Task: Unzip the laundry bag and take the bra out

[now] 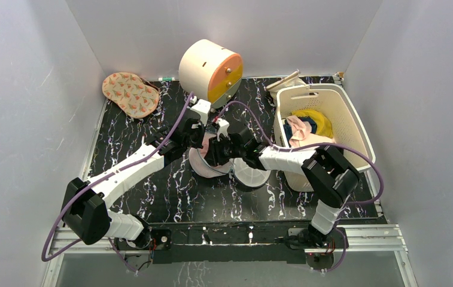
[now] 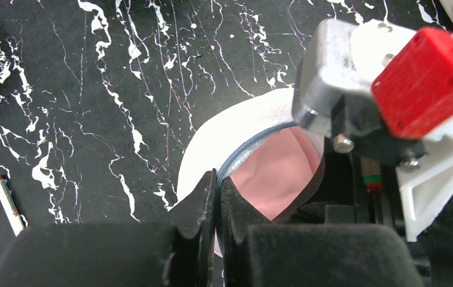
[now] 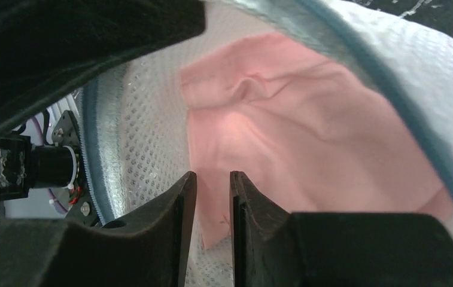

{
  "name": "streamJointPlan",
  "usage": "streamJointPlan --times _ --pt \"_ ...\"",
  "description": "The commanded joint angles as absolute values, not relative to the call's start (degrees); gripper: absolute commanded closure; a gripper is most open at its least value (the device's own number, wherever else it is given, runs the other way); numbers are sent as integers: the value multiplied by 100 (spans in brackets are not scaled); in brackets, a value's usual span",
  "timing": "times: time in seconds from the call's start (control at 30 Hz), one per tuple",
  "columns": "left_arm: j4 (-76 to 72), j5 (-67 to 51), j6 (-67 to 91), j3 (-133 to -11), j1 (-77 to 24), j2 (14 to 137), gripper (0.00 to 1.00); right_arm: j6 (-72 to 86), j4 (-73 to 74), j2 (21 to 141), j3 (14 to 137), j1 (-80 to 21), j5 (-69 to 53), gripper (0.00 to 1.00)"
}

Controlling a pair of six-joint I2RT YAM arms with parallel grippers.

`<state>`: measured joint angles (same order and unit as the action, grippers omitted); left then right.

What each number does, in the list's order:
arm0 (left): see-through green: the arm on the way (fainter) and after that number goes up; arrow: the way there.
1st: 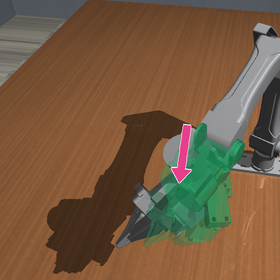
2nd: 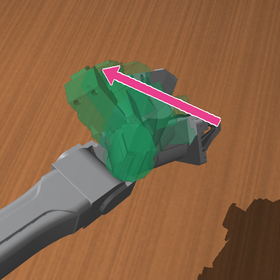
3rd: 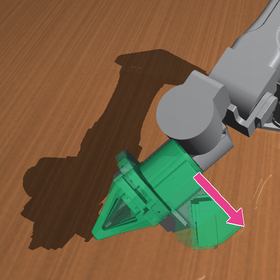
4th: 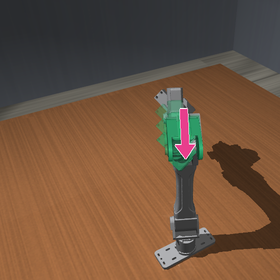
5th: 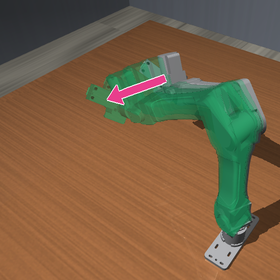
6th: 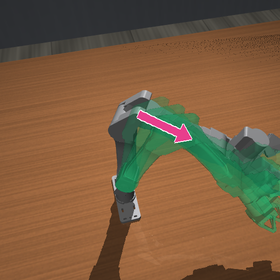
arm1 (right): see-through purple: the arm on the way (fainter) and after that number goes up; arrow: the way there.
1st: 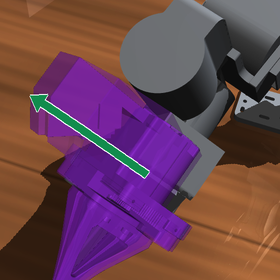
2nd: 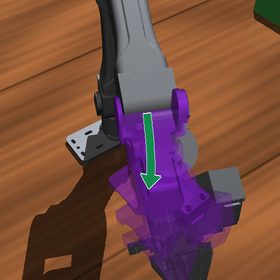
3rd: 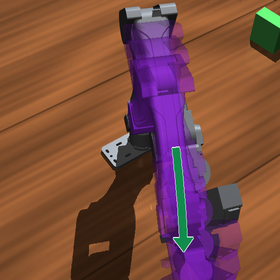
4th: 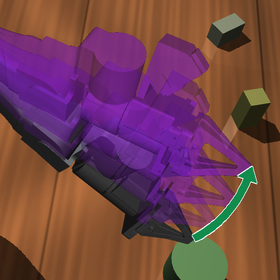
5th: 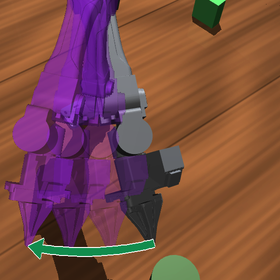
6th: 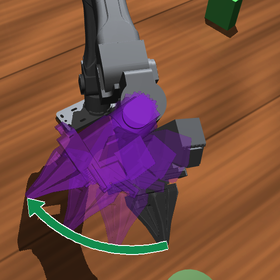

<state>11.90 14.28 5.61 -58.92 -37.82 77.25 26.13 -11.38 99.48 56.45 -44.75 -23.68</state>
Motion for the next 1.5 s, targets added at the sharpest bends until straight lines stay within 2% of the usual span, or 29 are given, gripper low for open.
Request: streamJointPlan --times 0.0,0.27,0.5,0.57,0.77,1.23,1.47 --pt "1055 1329 589 -5889 -3748 7603 100 2443 -2070 9940 5657 -4601 -2820 75" --pt "1051 1262 605 -5898 -3753 7576 100 2382 -2196 10260 5540 -4790 -2411 69" --pt "1042 1236 620 -5884 -3747 7576 100 2476 -2239 10477 5564 -4812 -2056 69" --pt "1061 1249 624 -5884 -3753 7584 100 2523 -2237 10517 5563 -4828 -2033 71" --pt "1081 1287 620 -5881 -3753 7567 100 2619 -2211 10256 5471 -4860 -1788 100" --pt "1073 1378 590 -5864 -3752 7541 100 2590 -1334 8825 5168 -4860 -890 100" --pt "1086 1342 599 -5864 -3744 7533 100 2493 -1103 8672 5156 -4853 -352 100"
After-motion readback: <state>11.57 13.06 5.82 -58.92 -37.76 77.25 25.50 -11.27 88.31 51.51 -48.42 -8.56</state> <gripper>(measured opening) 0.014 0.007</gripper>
